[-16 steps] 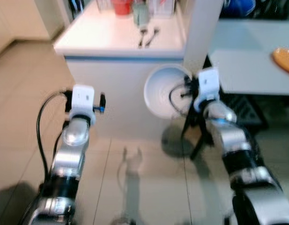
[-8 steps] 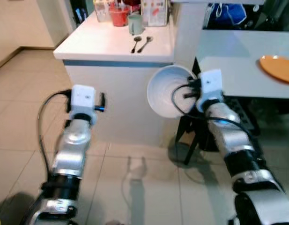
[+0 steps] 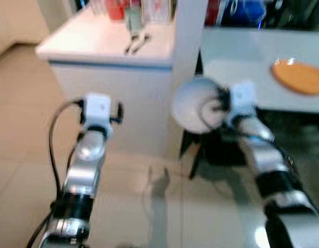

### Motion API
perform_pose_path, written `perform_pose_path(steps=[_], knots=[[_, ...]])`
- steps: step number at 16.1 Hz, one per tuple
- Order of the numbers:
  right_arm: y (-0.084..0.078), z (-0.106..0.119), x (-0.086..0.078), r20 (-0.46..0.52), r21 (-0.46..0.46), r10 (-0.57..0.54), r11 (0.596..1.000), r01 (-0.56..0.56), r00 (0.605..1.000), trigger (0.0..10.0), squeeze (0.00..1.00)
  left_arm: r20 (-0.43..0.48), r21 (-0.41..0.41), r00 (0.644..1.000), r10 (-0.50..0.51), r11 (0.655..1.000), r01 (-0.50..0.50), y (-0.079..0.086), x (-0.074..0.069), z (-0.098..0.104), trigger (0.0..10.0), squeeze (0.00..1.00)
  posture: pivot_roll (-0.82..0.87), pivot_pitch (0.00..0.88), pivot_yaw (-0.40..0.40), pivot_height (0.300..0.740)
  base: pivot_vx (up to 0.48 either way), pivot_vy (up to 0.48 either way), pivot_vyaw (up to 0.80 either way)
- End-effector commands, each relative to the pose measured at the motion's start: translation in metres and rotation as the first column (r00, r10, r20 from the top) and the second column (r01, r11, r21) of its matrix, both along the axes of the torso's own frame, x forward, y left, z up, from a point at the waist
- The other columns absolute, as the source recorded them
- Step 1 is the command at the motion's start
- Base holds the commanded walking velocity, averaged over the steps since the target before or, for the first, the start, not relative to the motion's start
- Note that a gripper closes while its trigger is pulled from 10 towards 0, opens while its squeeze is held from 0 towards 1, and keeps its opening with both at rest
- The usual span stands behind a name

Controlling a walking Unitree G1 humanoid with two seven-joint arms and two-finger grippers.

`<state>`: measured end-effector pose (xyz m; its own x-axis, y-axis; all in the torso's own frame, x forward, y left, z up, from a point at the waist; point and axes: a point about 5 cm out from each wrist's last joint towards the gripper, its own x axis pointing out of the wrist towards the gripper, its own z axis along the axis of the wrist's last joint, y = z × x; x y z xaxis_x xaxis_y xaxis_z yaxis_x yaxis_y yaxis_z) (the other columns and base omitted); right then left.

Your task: Setting the table

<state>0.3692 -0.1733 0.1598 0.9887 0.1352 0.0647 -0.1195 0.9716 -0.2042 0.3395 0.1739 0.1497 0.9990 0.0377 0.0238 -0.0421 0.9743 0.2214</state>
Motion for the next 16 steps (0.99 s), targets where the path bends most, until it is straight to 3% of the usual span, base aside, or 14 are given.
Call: perform_pose_path(steps=[1, 7, 12, 13, 15, 16], knots=[[0.013, 0.010, 0.002, 0.060, 0.006, 0.038, 0.999, -0.038, 0.997, 10.0, 0.00, 0.007, 0.008, 1.000, 0.021, 1.000, -0.021, 0.009, 0.001, 0.004, 10.0, 0.00, 0.05, 0.066, 0.039, 0.740, 0.337, -0.337, 0.00], [0.015, 0.005, 0.000, 0.055, -0.004, 0.048, 0.999, -0.048, 0.997, 10.0, 0.00, 0.013, 0.011, 1.000, 0.010, 1.000, -0.010, 0.007, 0.003, 0.007, 10.0, 0.00, 0.05, 0.063, 0.045, 0.740, 0.338, -0.337, 0.00], [0.016, -0.021, -0.011, 0.003, -0.040, 0.128, 0.991, -0.128, 0.992, 10.0, 0.00, -0.002, 0.012, 0.999, -0.038, 0.999, 0.038, 0.000, 0.002, 0.004, 10.0, 0.00, 0.05, 0.066, 0.047, 0.740, 0.201, -0.204, 0.00], [0.014, -0.026, -0.014, -0.012, -0.033, 0.147, 0.988, -0.148, 0.989, 10.0, 0.00, -0.018, -0.015, 0.997, -0.073, 0.997, 0.073, -0.002, 0.001, 0.001, 10.0, 0.00, 0.06, 0.062, 0.048, 0.740, 0.000, 0.000, 0.00], [0.003, -0.046, -0.021, -0.071, 0.011, 0.151, 0.989, -0.150, 0.986, 10.0, 0.00, -0.020, -0.178, 0.983, -0.180, 0.969, 0.174, -0.004, -0.009, -0.002, 10.0, 0.00, 0.06, 0.054, 0.049, 0.740, 0.000, 0.000, 0.00], [-0.004, -0.054, -0.024, -0.093, 0.029, 0.137, 0.990, -0.135, 0.986, 10.0, 0.00, -0.014, -0.217, 0.981, -0.195, 0.958, 0.187, 0.000, -0.014, -0.005, 10.0, 0.00, 0.07, 0.045, 0.046, 0.740, 0.000, 0.000, 0.00]])
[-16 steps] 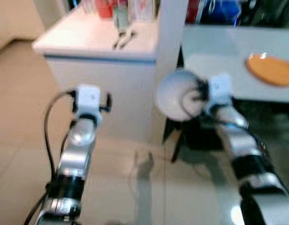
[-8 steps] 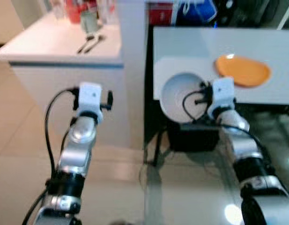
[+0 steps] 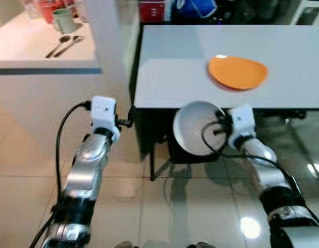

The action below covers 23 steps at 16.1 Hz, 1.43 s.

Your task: Setting the table

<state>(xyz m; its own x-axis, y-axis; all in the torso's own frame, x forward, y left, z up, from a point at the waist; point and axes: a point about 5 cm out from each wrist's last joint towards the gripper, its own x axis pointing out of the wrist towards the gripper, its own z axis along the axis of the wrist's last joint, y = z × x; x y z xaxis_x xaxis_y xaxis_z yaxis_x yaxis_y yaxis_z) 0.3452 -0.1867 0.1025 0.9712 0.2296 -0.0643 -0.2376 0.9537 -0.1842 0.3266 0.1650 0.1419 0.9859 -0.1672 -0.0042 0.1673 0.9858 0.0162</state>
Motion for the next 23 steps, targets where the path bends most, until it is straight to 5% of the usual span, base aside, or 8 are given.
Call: perform_pose_path(steps=[1, 4, 7, 8, 10, 14, 19, 23], knots=[[0.001, -0.002, -0.002, 0.018, 0.067, 0.009, 0.998, -0.010, 1.000, 10.0, 0.00, 0.008, -0.036, 1.000, 0.015, 0.999, -0.014, 0.016, -0.008, 0.001, 10.0, 0.00, 0.07, 0.040, 0.044, 0.740, 0.000, 0.000, 0.00], [-0.011, -0.009, -0.010, 0.012, 0.053, 0.019, 0.998, -0.020, 1.000, 10.0, 0.00, 0.015, -0.135, 0.999, -0.039, 0.990, 0.040, 0.026, -0.030, -0.008, 10.0, 0.00, 0.06, 0.030, 0.037, 0.740, 0.000, 0.000, 0.00], [-0.005, -0.019, -0.014, -0.015, 0.024, 0.066, 0.998, -0.065, 0.998, 10.0, 0.00, 0.134, 0.008, 0.991, -0.021, 1.000, 0.020, 0.029, -0.039, -0.002, 10.0, 0.00, 0.07, 0.027, 0.022, 0.740, 0.000, 0.000, 0.00], [-0.002, -0.021, -0.015, -0.018, 0.021, 0.074, 0.997, -0.074, 0.997, 10.0, 0.00, 0.139, 0.053, 0.989, -0.043, 0.998, 0.036, 0.021, -0.041, -0.002, 6.7, 0.00, 0.07, 0.027, 0.022, 0.740, 0.000, 0.000, 0.00], [0.003, -0.023, -0.014, -0.023, 0.023, 0.089, 0.996, -0.088, 0.996, 10.0, 0.00, 0.123, 0.159, 0.984, -0.132, 0.981, 0.111, -0.003, -0.057, -0.015, 10.0, 0.00, 0.08, 0.035, 0.014, 0.740, 0.000, 0.000, 0.00], [0.011, -0.024, -0.012, -0.032, 0.024, 0.108, 0.994, -0.107, 0.994, 10.0, 0.00, 0.188, 0.234, 0.975, -0.116, 0.970, 0.070, -0.007, -0.056, -0.013, 10.0, 0.00, 0.09, 0.045, 0.008, 0.740, 0.000, 0.000, 0.00], [0.023, -0.021, -0.005, -0.050, 0.023, 0.138, 0.990, -0.137, 0.989, 10.0, 0.00, 0.099, 0.033, 0.993, -0.065, 0.998, 0.062, -0.007, -0.057, -0.017, 10.0, 0.00, 0.11, 0.063, -0.020, 0.740, 0.000, 0.000, 0.00], [0.030, -0.017, -0.001, -0.044, 0.022, 0.144, 0.989, -0.143, 0.989, 10.0, 0.00, 0.097, 0.102, 0.995, -0.033, 0.995, 0.023, -0.001, -0.049, -0.011, 10.0, 0.00, 0.12, 0.070, -0.025, 0.740, 0.000, 0.000, 0.00]])
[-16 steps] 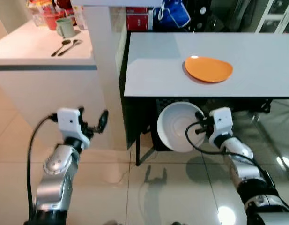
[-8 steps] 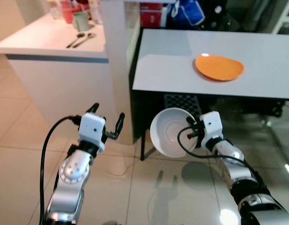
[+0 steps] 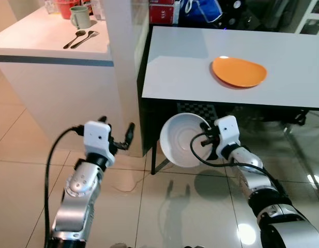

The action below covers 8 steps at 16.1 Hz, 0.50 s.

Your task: Setting the table

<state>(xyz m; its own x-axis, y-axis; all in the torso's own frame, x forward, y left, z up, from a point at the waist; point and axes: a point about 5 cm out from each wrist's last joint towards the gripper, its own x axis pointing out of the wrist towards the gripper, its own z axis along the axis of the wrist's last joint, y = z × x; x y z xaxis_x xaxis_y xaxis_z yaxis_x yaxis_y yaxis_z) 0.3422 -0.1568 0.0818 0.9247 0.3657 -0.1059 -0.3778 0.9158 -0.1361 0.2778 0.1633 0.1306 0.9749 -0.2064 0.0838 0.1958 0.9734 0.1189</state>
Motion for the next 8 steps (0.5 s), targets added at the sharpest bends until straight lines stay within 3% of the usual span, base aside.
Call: perform_pose_path(steps=[1, 4, 5, 8], knots=[[-0.001, 0.004, 0.003, 0.009, -0.010, -0.001, 1.000, 0.001, 1.000, 10.0, 0.00, 0.009, -0.003, 1.000, -0.003, 1.000, 0.003, -0.001, 0.000, 0.004, 10.0, 0.00, 0.12, 0.074, -0.025, 0.740, 0.000, 0.000, 0.00], [-0.001, 0.000, 0.002, -0.008, -0.016, -0.003, 1.000, 0.003, 1.000, 10.0, 0.00, 0.033, 0.037, 0.999, 0.041, 0.998, -0.043, -0.004, -0.001, 0.009, 10.0, 0.00, 0.13, 0.089, -0.029, 0.740, 0.000, 0.000, 0.00], [0.000, 0.000, 0.002, -0.009, -0.015, -0.002, 1.000, 0.002, 1.000, 10.0, 0.00, 0.019, 0.021, 0.999, 0.047, 0.999, -0.047, -0.002, -0.002, 0.008, 10.0, 0.00, 0.14, 0.091, -0.029, 0.740, 0.000, 0.000, 0.00], [0.000, 0.002, 0.003, -0.003, 0.012, -0.031, 0.999, 0.031, 1.000, 10.0, 0.00, 0.092, -0.007, 0.995, 0.048, 0.999, -0.047, -0.001, -0.011, 0.018, 10.0, 0.00, 0.14, 0.091, -0.021, 0.740, 0.000, 0.000, 0.00]])
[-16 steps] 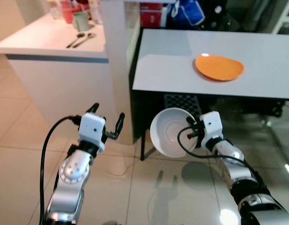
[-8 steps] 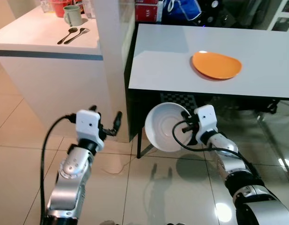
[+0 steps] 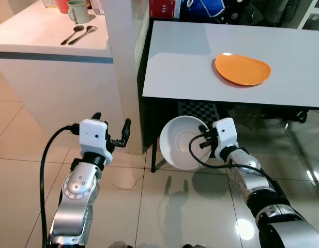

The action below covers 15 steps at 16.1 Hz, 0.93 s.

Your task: Setting the table

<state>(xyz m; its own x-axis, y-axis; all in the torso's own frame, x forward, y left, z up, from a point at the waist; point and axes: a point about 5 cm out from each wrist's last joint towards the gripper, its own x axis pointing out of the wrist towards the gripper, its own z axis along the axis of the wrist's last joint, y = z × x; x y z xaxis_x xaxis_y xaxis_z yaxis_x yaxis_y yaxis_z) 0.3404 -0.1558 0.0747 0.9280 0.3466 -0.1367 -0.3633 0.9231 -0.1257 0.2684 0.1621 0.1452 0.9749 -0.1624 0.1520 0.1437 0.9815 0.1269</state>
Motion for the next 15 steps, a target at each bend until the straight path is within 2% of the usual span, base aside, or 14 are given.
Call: perform_pose_path(steps=[1, 2, 3, 4, 5, 6, 8, 10, 13, 15], knots=[[-0.002, 0.009, 0.005, 0.030, 0.025, -0.026, 0.999, 0.026, 0.999, 10.0, 0.00, 0.065, -0.002, 0.997, -0.032, 0.999, 0.032, -0.005, -0.006, 0.011, 10.0, 0.00, 0.13, 0.088, -0.015, 0.740, 0.000, 0.000, 0.00], [-0.004, 0.009, 0.005, 0.032, 0.033, -0.049, 0.998, 0.048, 0.998, 10.0, 0.00, 0.093, 0.053, 0.984, -0.150, 0.988, 0.145, -0.023, -0.014, 0.015, 10.0, 0.00, 0.12, 0.082, -0.005, 0.740, 0.000, 0.000, 0.00], [-0.005, 0.009, 0.005, 0.031, 0.039, -0.059, 0.998, 0.058, 0.998, 10.0, 0.00, 0.056, 0.094, 0.976, -0.209, 0.974, 0.204, -0.033, -0.017, 0.009, 10.0, 0.00, 0.12, 0.082, -0.005, 0.740, 0.000, 0.000, 0.00], [-0.007, 0.009, 0.005, 0.034, 0.041, -0.073, 0.997, 0.072, 0.997, 10.0, 0.00, -0.045, 0.012, 0.965, -0.258, 0.966, 0.259, -0.035, -0.019, -0.009, 10.0, 0.00, 0.11, 0.079, 0.008, 0.740, 0.000, 0.000, 0.00], [-0.009, 0.009, 0.005, 0.037, 0.050, -0.096, 0.994, 0.094, 0.995, 10.0, 0.00, -0.154, -0.137, 0.964, -0.218, 0.971, 0.198, -0.025, -0.018, -0.032, 10.0, 0.00, 0.10, 0.079, 0.019, 0.740, 0.000, 0.000, 0.00], [-0.011, 0.009, 0.005, 0.040, 0.054, -0.114, 0.992, 0.111, 0.993, 10.0, 0.00, -0.212, -0.176, 0.964, -0.161, 0.976, 0.124, -0.013, -0.019, -0.045, 10.0, 0.00, 0.09, 0.081, 0.026, 0.740, 0.000, 0.000, 0.00], [-0.019, 0.006, 0.002, 0.040, 0.051, -0.164, 0.986, 0.162, 0.986, 10.0, 0.00, -0.258, -0.103, 0.961, -0.103, 0.992, 0.078, 0.001, -0.024, -0.060, 10.0, 0.00, 0.08, 0.080, 0.039, 0.740, 0.000, 0.000, 0.00], [-0.025, 0.000, -0.004, 0.031, 0.061, -0.202, 0.978, 0.200, 0.979, 10.0, 0.00, -0.299, -0.140, 0.948, -0.107, 0.988, 0.067, 0.002, -0.028, -0.067, 10.0, 0.00, 0.07, 0.076, 0.046, 0.740, 0.000, 0.000, 0.00], [-0.021, -0.003, -0.007, 0.038, 0.073, -0.209, 0.976, 0.206, 0.977, 10.0, 0.00, -0.237, -0.160, 0.962, -0.135, 0.982, 0.099, -0.006, -0.020, -0.057, 10.0, 0.00, 0.06, 0.059, 0.054, 0.740, 0.283, 0.000, 0.00], [-0.028, -0.004, -0.009, 0.035, 0.114, -0.241, 0.965, 0.236, 0.970, 10.0, 0.00, -0.218, -0.161, 0.966, -0.139, 0.981, 0.105, -0.008, -0.016, -0.054, 10.0, 0.00, 0.05, 0.046, 0.055, 0.740, 0.336, 0.343, 0.00]])
